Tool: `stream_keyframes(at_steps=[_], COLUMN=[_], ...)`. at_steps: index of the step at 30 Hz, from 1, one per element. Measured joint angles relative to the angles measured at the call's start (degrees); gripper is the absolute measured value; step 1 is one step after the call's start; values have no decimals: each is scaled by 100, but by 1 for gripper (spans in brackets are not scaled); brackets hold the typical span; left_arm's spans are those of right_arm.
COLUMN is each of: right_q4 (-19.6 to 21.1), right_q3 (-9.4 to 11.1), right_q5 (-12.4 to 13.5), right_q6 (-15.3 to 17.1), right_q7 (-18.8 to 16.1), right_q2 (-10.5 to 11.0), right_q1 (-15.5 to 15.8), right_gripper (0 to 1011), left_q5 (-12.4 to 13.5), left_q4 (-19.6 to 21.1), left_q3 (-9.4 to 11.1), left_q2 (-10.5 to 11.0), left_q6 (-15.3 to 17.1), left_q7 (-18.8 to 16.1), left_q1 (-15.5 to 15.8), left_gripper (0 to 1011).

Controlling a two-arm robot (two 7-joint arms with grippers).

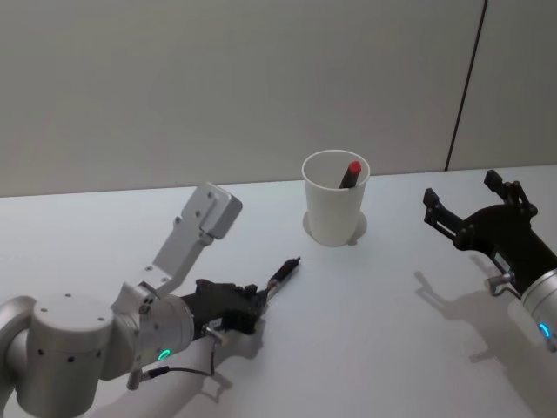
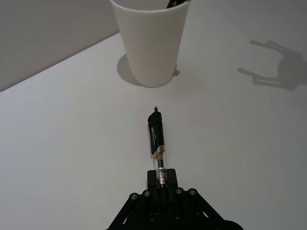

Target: Place the pen into the pen holder.

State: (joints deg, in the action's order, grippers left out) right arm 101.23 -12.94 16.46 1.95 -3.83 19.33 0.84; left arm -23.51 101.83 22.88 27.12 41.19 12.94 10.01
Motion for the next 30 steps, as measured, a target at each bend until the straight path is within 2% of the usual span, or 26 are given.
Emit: stream_keyframes(at_steps=[4,10,15,16,19,25,26,28,30], right_q4=[0,0,0,0,0,0,0,0,0], right_q3=[0,0,0,0,0,0,0,0,0], right_q5=[0,0,0,0,0,0,0,0,0], right_q6=[0,0,0,0,0,0,0,0,0], right_q7=[0,0,0,0,0,0,0,0,0], right_q2=[0,0,0,0,0,0,0,0,0], right_q1=[0,0,0,0,0,0,0,0,0], right_gripper=[1001,1001,1001,1001,1001,1001,1001,1001,1001], left_q5=[-135,-495,-883,-883,-1055,-1441,-1441,-1602,-1679], left_q4=[16,70,158,158,203,306,306,341,359], left_q3=[-46,-182,-354,-354,-437,-642,-642,-720,-762], left_q2=[10,64,162,162,215,343,343,384,400], left_q6=[-165,-633,-1216,-1216,-1520,-2298,-2298,-2643,-2801], left_q7=[-98,-347,-628,-628,-751,-1007,-1007,-1069,-1084], left_q1=[-40,-163,-324,-324,-405,-590,-590,-655,-690], left_gripper=[115,116,115,116,115,115,115,115,116])
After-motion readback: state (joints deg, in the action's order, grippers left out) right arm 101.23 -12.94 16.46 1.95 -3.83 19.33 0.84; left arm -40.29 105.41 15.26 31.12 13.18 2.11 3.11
